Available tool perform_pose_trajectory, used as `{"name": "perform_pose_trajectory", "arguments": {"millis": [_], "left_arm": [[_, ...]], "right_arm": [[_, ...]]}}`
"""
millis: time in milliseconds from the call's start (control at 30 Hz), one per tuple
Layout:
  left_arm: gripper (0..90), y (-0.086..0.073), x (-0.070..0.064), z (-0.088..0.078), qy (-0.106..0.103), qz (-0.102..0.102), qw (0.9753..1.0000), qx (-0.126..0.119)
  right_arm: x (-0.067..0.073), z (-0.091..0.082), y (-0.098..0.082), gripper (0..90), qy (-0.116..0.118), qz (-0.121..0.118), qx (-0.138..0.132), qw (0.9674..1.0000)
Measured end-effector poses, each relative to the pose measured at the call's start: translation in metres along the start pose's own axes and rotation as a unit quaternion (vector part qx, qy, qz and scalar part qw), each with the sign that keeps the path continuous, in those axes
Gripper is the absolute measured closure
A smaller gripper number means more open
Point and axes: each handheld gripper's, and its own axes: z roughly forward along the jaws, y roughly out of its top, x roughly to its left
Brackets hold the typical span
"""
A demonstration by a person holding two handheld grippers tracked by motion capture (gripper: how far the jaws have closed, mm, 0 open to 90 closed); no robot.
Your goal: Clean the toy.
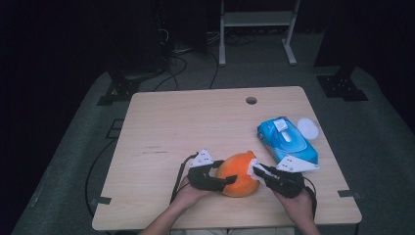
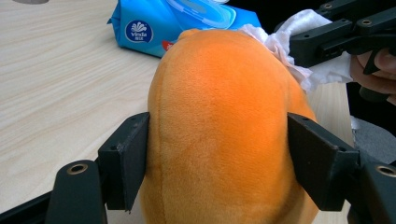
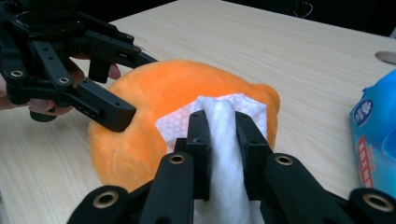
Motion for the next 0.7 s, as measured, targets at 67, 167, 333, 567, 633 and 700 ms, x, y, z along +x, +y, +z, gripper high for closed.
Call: {"name": "perform_pose_trajectory", "arguments": {"millis": [67, 167, 333, 567, 633, 700], "left_arm": [[26.7, 0.000, -0.001, 0.000, 0.001, 0.003, 1.0000, 0.002], [26.7, 0.000, -0.001, 0.001, 0.000, -0.001, 1.0000, 0.000], [28.3, -0.001, -0.004, 0.000, 0.003, 0.007, 1.0000, 0.000], [28.5, -0.001, -0.018, 0.003, 0.008, 0.068, 0.9976, 0.003], [28.5, 0.000, -0.027, 0.004, 0.011, 0.103, 0.9946, 0.006], [28.5, 0.000, -0.034, 0.005, 0.014, 0.131, 0.9912, 0.010]], "right_arm": [[0.005, 0.000, 0.000, 77.7, 0.010, -0.004, -0.005, 0.9999], [0.019, 0.003, 0.003, 77.7, 0.043, -0.032, -0.008, 0.9985], [0.014, 0.005, 0.002, 77.9, 0.031, -0.040, 0.000, 0.9987], [-0.009, -0.004, -0.001, 77.8, -0.004, 0.011, -0.007, 0.9999], [-0.004, -0.005, 0.004, 77.8, 0.002, -0.003, -0.016, 0.9999], [-0.003, -0.006, 0.006, 77.7, 0.002, -0.004, -0.021, 0.9998]]}}
